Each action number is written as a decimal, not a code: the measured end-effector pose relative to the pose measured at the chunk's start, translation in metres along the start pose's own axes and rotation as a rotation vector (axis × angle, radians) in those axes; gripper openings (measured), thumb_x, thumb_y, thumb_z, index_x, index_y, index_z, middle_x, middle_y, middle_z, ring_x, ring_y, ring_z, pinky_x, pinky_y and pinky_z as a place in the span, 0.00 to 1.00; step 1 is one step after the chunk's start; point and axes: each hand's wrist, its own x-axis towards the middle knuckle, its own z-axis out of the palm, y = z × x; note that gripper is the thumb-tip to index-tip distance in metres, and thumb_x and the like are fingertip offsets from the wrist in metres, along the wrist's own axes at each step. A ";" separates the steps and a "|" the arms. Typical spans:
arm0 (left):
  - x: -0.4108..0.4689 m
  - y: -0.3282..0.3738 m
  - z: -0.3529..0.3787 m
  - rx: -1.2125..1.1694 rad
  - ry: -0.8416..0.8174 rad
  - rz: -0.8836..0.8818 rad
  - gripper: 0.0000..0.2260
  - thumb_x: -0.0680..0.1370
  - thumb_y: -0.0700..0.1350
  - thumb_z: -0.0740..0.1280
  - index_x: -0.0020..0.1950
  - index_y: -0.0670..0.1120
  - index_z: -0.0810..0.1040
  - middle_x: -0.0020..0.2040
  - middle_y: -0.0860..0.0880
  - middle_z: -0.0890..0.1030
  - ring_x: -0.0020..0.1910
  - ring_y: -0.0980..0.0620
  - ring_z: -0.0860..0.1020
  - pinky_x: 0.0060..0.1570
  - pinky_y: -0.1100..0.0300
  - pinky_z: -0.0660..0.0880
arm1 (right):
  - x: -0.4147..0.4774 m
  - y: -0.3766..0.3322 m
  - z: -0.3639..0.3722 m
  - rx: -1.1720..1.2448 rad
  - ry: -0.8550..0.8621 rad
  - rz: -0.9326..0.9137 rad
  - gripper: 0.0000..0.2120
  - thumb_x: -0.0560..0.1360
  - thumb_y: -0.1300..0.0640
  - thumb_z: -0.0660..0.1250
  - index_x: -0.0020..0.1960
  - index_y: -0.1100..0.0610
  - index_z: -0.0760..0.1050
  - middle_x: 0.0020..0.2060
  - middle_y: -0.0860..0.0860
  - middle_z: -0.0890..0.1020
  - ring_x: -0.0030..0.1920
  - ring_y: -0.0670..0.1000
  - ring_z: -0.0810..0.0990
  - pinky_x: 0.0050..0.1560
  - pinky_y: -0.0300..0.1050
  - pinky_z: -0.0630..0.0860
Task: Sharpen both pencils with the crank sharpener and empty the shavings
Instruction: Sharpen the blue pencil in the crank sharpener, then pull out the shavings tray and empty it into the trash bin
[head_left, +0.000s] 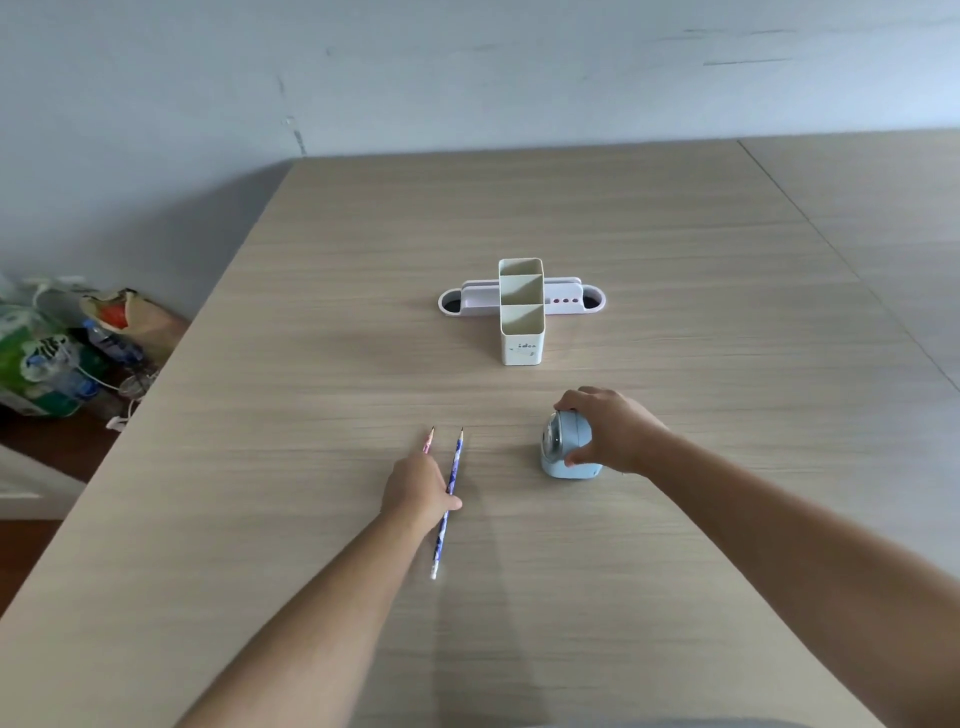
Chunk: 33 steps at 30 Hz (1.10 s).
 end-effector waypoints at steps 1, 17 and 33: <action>0.000 -0.001 0.002 0.000 0.009 -0.003 0.09 0.67 0.42 0.76 0.37 0.42 0.77 0.40 0.43 0.82 0.40 0.47 0.78 0.39 0.58 0.72 | 0.000 0.000 0.000 0.000 0.001 -0.001 0.31 0.62 0.51 0.77 0.63 0.52 0.71 0.55 0.50 0.77 0.55 0.52 0.74 0.47 0.42 0.66; -0.001 0.040 -0.036 -0.060 0.301 0.218 0.08 0.71 0.43 0.67 0.50 0.48 0.78 0.45 0.50 0.83 0.46 0.46 0.80 0.42 0.58 0.74 | -0.009 0.006 -0.022 0.273 0.163 0.112 0.23 0.69 0.51 0.71 0.63 0.53 0.71 0.61 0.53 0.75 0.62 0.54 0.72 0.60 0.47 0.70; 0.007 0.126 0.006 0.311 0.031 0.597 0.27 0.63 0.47 0.79 0.60 0.49 0.76 0.56 0.49 0.79 0.56 0.46 0.76 0.51 0.55 0.73 | -0.027 0.058 0.036 0.739 0.003 0.333 0.30 0.67 0.68 0.67 0.65 0.47 0.70 0.56 0.51 0.80 0.32 0.45 0.72 0.38 0.39 0.73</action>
